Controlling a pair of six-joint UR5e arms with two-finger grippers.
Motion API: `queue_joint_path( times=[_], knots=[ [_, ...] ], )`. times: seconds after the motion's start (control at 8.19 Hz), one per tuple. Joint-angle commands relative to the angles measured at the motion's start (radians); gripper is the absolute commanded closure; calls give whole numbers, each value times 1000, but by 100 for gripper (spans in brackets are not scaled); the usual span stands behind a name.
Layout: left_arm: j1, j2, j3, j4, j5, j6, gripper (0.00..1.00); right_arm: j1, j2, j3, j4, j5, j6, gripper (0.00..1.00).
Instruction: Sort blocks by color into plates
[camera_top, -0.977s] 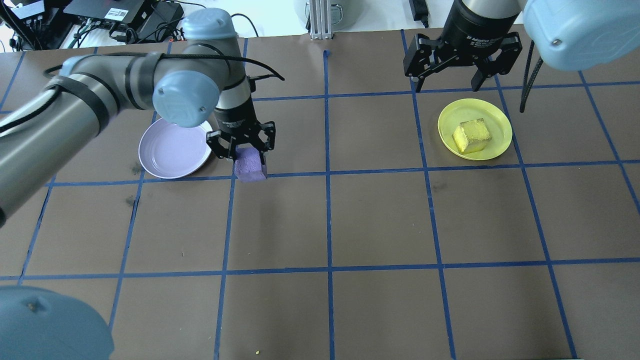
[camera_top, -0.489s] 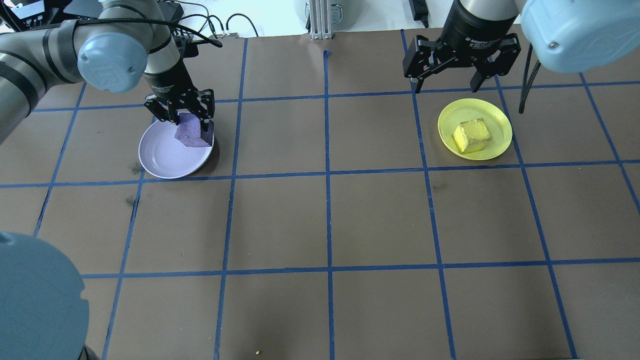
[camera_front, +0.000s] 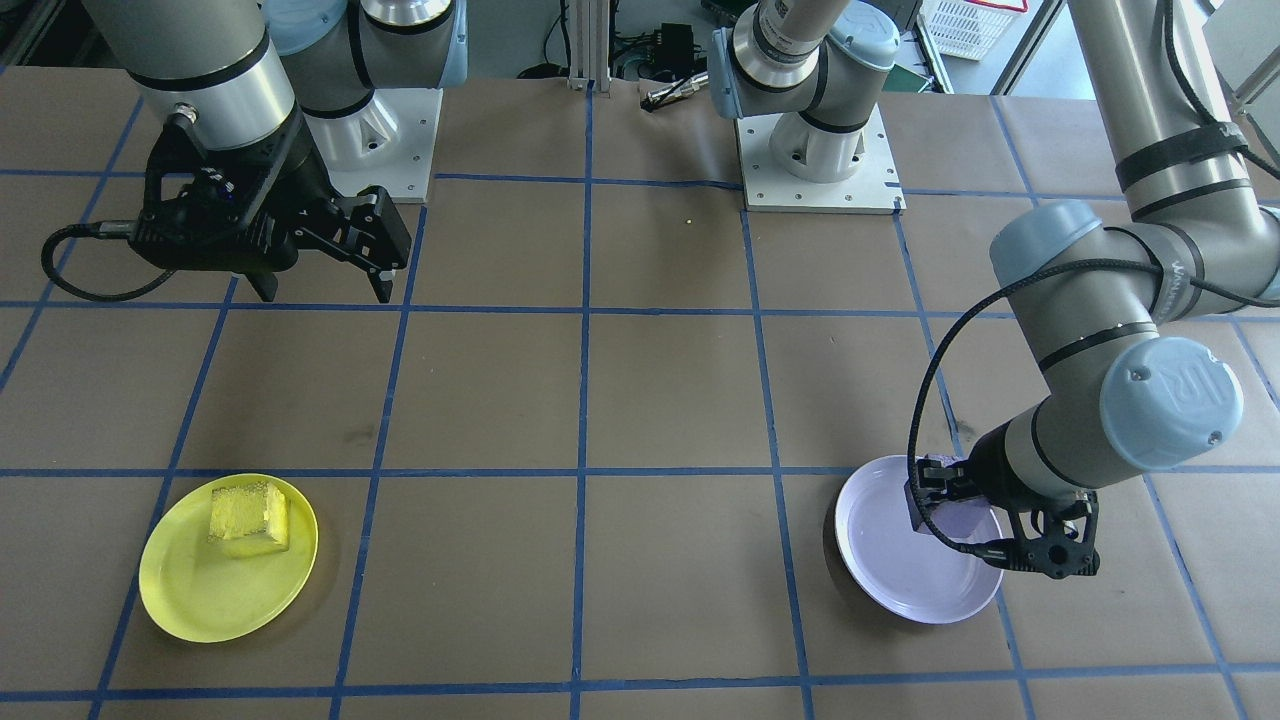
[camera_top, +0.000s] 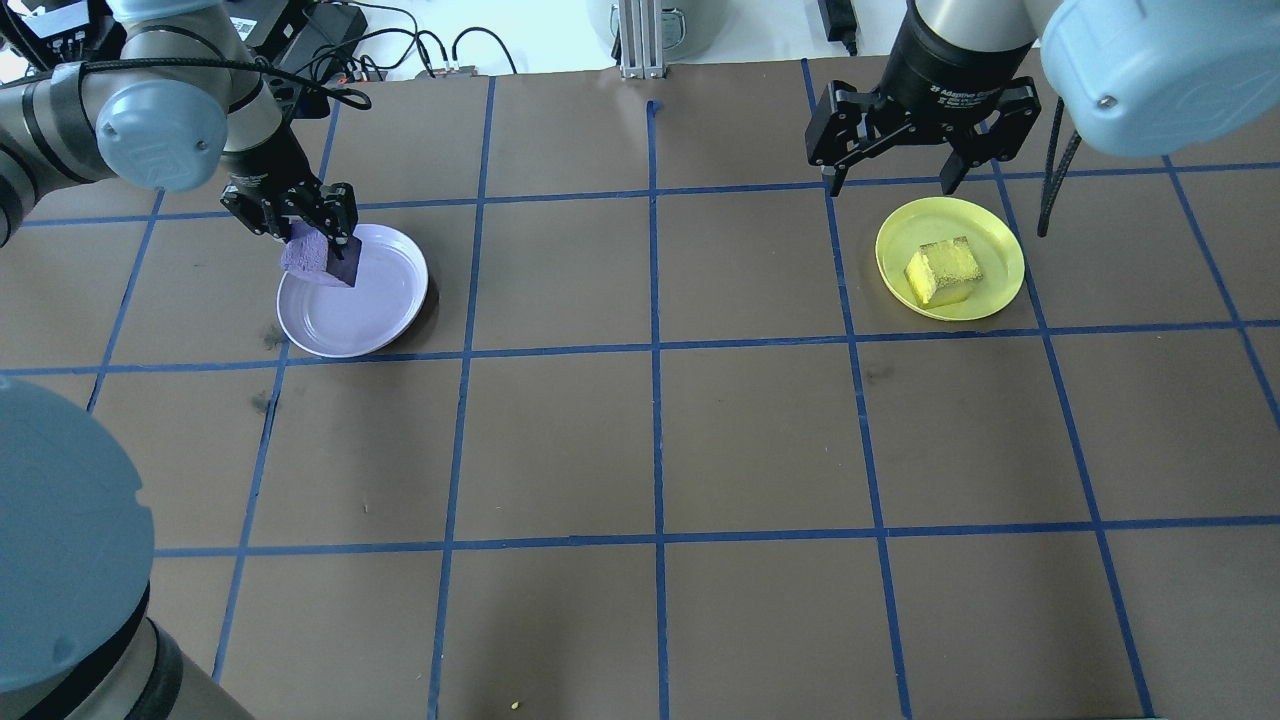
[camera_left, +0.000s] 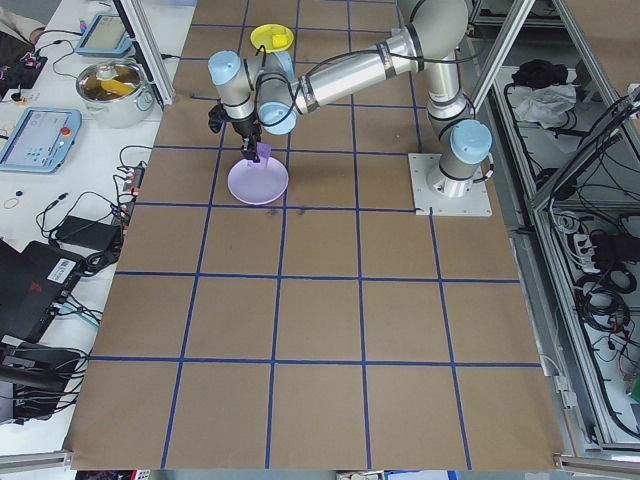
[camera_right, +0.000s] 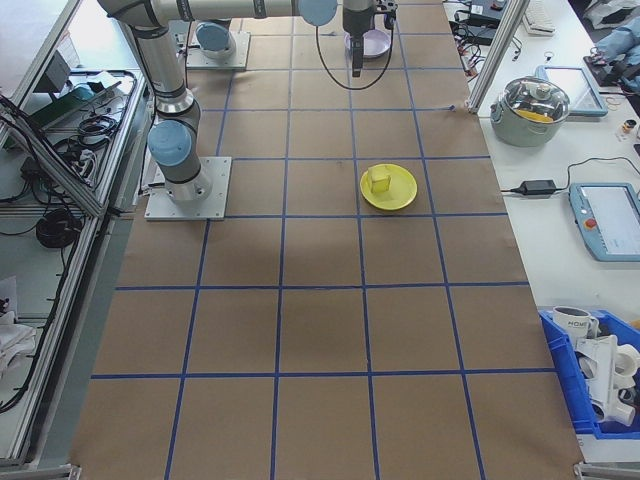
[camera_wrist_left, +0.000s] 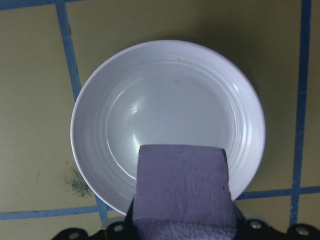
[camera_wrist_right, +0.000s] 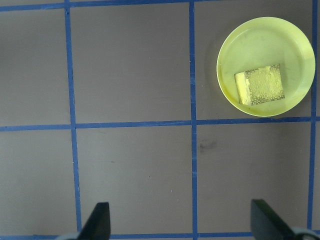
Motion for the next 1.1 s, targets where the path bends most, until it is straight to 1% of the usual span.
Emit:
queue_joint_path(
  times=[0.0, 0.12, 0.49, 0.73, 0.85, 0.98],
  knots=[
    [11, -58, 0, 48, 10, 5, 37, -1, -3, 10, 1, -1, -1, 0],
    [11, -59, 2, 48, 9, -1, 0, 0, -3, 10, 1, -1, -1, 0],
    [1, -8, 2, 33, 21, -4, 0, -1, -3, 10, 1, -1, -1, 0],
    [-10, 93, -1, 21, 15, -21, 0, -1, -3, 10, 0, -1, -1, 0],
    [-33, 149, 0, -30, 6, -98, 0, -1, -3, 10, 1, -2, -1, 0],
    [-64, 202, -1, -44, 9, -154, 0, -1, -3, 10, 1, -2, -1, 0]
  ],
)
